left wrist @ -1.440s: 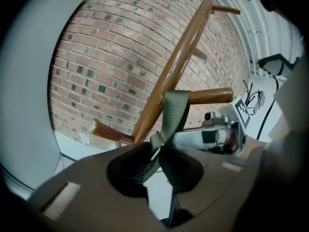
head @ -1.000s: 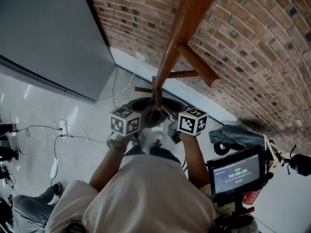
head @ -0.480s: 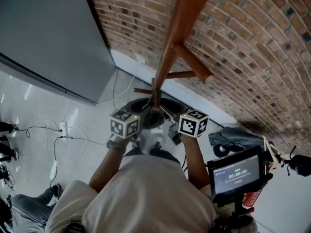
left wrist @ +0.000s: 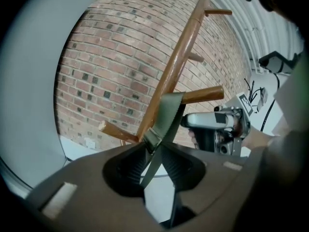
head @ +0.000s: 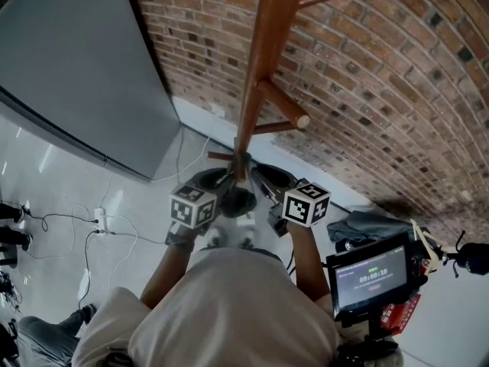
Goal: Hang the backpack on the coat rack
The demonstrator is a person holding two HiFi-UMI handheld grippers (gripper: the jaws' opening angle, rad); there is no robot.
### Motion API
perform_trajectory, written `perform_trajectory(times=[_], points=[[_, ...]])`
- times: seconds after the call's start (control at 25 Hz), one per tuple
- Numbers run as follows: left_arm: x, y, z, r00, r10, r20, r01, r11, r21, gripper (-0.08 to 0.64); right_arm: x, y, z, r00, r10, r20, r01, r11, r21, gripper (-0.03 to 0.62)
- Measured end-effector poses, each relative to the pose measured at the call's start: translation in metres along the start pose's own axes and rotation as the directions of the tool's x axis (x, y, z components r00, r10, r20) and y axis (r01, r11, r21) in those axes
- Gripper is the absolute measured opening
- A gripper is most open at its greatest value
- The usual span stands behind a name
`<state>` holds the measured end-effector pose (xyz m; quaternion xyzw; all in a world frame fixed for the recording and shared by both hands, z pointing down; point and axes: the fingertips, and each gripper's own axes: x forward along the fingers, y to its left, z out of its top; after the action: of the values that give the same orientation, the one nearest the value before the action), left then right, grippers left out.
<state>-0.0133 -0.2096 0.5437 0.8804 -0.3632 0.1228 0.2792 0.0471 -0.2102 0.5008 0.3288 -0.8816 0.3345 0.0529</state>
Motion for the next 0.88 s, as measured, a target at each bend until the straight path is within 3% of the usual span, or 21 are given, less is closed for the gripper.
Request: perform_trajectory(times=[0.4, 0.52, 0.68, 0.88], points=[[-0.016, -0.001, 0.015, 0.998, 0.014, 0.054, -0.016, 0.999, 0.039, 0.055, -0.018, 0.009, 0.034, 0.998, -0.041, 0.053, 0.048, 0.991, -0.123, 0.041], [-0.021, -0.005, 0.026, 0.997, 0.018, 0.073, -0.025, 0.995, 0.095, 0.0, -0.024, 0.014, 0.046, 0.995, -0.07, 0.069, 0.082, 0.979, -0.185, 0.038], [-0.027, -0.016, 0.046, 0.996, 0.002, 0.089, -0.019, 0.98, 0.197, 0.0, -0.034, 0.022, 0.068, 0.989, -0.098, 0.115, 0.124, 0.962, -0.245, 0.016], [-0.041, -0.025, 0.083, 0.985, -0.009, 0.172, -0.035, 0.967, 0.251, 0.0, -0.049, 0.034, 0.098, 0.974, -0.113, 0.194, 0.16, 0.956, -0.245, 0.003]])
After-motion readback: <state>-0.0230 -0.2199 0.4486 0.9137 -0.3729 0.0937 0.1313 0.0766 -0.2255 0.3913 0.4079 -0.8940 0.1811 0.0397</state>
